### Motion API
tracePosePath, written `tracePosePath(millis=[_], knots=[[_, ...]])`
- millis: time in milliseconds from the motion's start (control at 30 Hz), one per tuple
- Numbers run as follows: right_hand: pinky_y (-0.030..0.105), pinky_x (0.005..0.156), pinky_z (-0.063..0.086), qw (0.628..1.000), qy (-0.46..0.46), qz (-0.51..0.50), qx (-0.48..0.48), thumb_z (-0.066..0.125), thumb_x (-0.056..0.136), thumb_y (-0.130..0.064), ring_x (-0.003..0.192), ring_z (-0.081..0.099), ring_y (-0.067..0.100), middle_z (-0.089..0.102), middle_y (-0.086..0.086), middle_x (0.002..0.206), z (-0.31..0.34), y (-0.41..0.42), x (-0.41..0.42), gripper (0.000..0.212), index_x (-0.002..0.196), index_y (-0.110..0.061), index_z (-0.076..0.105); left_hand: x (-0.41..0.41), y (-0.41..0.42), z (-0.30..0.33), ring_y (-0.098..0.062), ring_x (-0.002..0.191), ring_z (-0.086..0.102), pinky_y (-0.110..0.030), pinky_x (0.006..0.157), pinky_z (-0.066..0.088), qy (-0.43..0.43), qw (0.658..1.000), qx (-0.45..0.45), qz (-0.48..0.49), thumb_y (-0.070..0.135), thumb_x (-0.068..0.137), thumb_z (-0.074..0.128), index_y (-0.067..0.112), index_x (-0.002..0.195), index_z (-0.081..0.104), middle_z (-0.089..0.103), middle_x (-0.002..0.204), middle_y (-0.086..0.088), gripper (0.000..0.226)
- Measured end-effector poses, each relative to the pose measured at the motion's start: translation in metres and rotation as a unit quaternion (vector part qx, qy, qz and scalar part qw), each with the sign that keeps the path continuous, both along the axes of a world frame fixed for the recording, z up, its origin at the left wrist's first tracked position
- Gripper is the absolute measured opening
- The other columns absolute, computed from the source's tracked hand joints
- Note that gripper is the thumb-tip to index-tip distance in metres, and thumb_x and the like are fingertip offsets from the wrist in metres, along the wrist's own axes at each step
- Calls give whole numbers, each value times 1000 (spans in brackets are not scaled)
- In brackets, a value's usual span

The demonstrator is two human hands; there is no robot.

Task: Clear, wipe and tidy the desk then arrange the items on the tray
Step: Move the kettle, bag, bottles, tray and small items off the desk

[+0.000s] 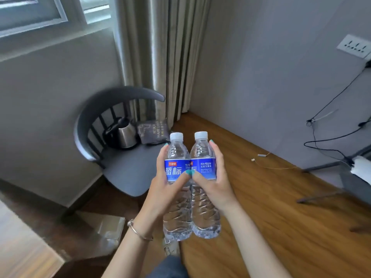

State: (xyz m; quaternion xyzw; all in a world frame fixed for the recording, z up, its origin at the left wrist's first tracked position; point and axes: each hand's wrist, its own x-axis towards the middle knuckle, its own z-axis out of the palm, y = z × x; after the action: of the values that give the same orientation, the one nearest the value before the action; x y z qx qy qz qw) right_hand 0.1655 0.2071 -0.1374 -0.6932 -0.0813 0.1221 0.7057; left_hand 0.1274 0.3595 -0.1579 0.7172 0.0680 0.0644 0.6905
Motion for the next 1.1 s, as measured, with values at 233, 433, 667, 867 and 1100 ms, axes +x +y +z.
tracePosePath(millis=[233,433,667,867,1100], knots=[[31,89,55,998,24,57,-29,68,85,2,124,53,6,44,-19,140,-1,20,96,82,146,-33,26,75,16,-11,-8,109,63,-29,85,54,21,998,-48,23,47,81,64,60,138,15,54,124,32,77],[23,78,55,987,74,140,-27,61,89,-24,112,62,6,54,-22,127,-23,67,169,54,133,-43,37,117,49,-20,-10,96,67,-22,76,54,43,988,-29,146,17,82,71,51,129,27,57,121,12,73],[29,81,57,933,93,337,-83,60,93,-5,112,63,20,56,-1,131,-81,155,261,55,130,-41,42,157,96,-67,-5,91,68,-15,70,51,129,936,-83,318,27,91,61,53,127,24,65,108,16,58],[13,72,51,855,-23,480,-196,81,72,-32,91,68,4,68,-22,105,-124,220,316,67,124,-49,42,169,127,-114,-3,109,61,-16,82,51,153,894,-109,407,29,86,63,59,137,22,52,129,26,72],[20,69,55,821,-71,526,-209,82,69,-33,80,70,8,69,-21,105,-187,276,328,61,114,-55,46,181,156,-166,16,117,46,-3,83,42,179,855,-57,483,51,77,59,67,138,12,40,128,34,79]])
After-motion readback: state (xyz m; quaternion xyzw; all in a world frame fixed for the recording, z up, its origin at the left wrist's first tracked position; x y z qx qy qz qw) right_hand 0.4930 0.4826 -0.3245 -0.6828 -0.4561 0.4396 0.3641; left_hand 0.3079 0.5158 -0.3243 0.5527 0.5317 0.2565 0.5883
